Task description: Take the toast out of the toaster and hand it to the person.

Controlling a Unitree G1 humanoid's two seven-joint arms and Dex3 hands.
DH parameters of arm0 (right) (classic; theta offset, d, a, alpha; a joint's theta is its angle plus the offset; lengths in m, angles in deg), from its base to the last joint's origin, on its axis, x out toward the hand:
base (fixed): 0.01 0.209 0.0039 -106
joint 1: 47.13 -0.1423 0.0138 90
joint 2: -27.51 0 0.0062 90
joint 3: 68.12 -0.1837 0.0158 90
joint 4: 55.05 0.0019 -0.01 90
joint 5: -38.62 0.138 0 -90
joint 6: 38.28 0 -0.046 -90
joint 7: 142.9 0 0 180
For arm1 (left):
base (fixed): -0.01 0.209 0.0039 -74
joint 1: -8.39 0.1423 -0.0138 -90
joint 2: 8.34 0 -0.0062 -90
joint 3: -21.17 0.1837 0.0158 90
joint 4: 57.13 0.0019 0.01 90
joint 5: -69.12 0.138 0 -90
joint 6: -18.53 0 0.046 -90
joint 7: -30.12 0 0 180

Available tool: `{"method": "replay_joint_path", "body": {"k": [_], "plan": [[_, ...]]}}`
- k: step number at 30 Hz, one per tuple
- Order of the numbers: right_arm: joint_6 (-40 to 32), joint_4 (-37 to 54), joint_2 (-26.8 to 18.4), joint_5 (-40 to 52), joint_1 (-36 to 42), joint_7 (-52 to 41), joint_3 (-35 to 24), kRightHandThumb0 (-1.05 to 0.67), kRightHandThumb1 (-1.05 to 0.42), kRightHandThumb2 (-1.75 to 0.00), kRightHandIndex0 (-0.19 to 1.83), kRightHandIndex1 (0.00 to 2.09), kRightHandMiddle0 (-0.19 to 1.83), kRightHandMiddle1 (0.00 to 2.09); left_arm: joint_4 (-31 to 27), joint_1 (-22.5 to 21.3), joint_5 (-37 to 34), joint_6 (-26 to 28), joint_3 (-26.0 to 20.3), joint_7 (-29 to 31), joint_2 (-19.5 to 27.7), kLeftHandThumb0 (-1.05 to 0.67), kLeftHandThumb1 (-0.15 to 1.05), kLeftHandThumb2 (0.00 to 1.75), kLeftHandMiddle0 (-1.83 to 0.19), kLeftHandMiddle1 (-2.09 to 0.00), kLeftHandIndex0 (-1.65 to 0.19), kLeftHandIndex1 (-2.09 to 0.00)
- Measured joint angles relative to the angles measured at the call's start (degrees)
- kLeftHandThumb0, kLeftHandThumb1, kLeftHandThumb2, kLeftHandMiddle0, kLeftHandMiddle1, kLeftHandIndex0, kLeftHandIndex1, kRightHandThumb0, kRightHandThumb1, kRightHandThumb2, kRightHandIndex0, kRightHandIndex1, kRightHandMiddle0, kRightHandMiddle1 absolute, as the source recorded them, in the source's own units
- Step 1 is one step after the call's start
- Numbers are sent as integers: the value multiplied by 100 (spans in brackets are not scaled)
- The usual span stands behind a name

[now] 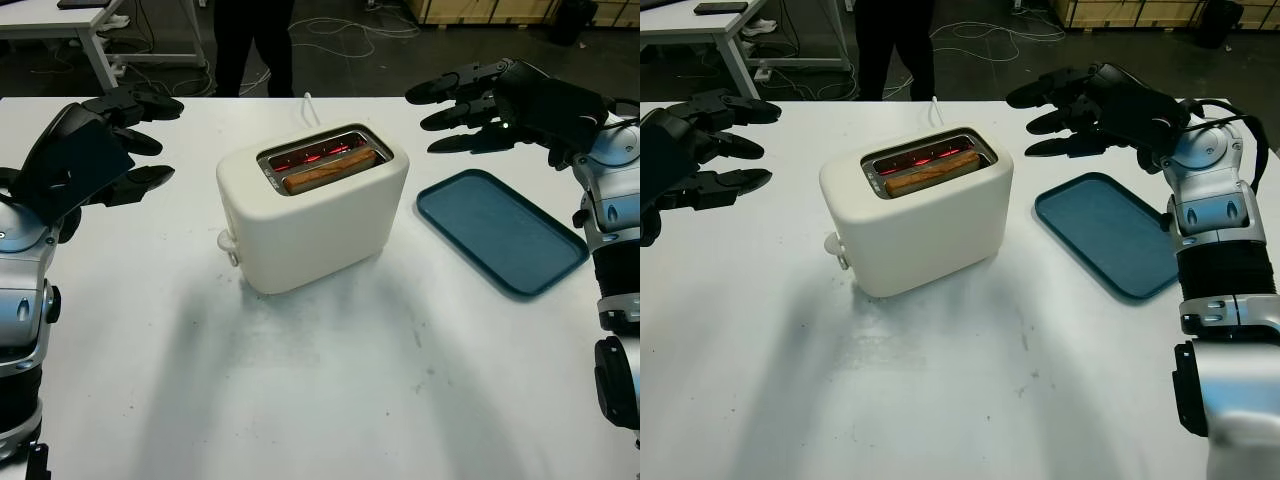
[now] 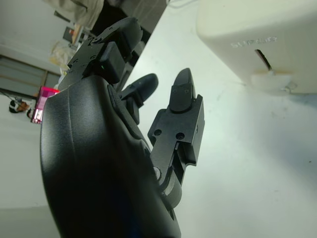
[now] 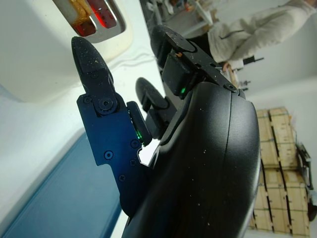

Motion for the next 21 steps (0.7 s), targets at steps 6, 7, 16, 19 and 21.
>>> {"method": "replay_joint_path", "body": {"k": [6,7,16,19,21], "plan": [[0,0,0,1,0,0,0,-52,-78,0,68,18,69,0,2,0,-4,1,-2,0,-7,10,92,31,-10,-112,-30,-54],[0,0,0,1,0,-1,0,-51,-78,0,67,18,69,0,2,0,-4,5,-2,0,-9,10,92,31,-10,-112,-29,-54],[0,-3,0,9,0,-1,-1,-57,-78,0,68,19,69,1,2,0,-4,5,-2,0,-8,9,92,31,-10,-113,-29,-55],[0,-2,0,8,0,-1,0,-56,-78,0,68,20,70,1,2,0,-3,2,-2,0,-8,10,92,31,-10,-113,-30,-56],[1,-2,0,-1,0,-1,1,-55,-78,0,69,20,70,1,2,0,-3,2,-2,0,-8,10,92,31,-10,-113,-30,-56]]}}
